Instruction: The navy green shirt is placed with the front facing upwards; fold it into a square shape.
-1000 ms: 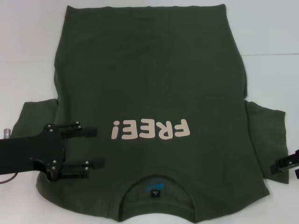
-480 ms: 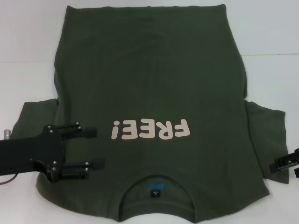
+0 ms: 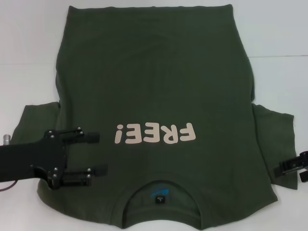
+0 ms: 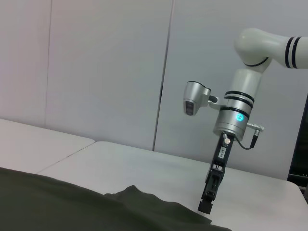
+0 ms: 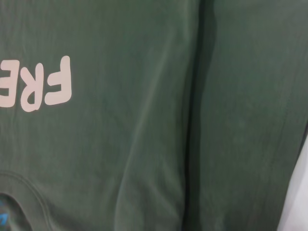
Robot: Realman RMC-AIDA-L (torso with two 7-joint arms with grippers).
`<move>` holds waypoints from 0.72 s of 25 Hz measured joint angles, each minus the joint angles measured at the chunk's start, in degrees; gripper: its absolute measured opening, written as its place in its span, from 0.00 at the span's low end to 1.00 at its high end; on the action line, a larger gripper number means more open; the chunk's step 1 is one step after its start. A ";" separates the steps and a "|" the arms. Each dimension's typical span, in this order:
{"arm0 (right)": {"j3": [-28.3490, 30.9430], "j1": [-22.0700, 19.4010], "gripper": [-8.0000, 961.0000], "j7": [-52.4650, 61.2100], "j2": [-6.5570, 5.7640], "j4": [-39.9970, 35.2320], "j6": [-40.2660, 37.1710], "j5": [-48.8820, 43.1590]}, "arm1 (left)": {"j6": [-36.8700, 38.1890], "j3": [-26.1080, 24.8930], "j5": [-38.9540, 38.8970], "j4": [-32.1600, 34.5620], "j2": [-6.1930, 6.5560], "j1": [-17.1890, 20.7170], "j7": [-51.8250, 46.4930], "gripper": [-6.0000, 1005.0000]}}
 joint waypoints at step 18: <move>0.00 0.53 0.98 -0.17 0.04 1.85 1.14 0.00 | 0.00 0.00 0.08 0.00 -0.01 0.28 0.05 0.80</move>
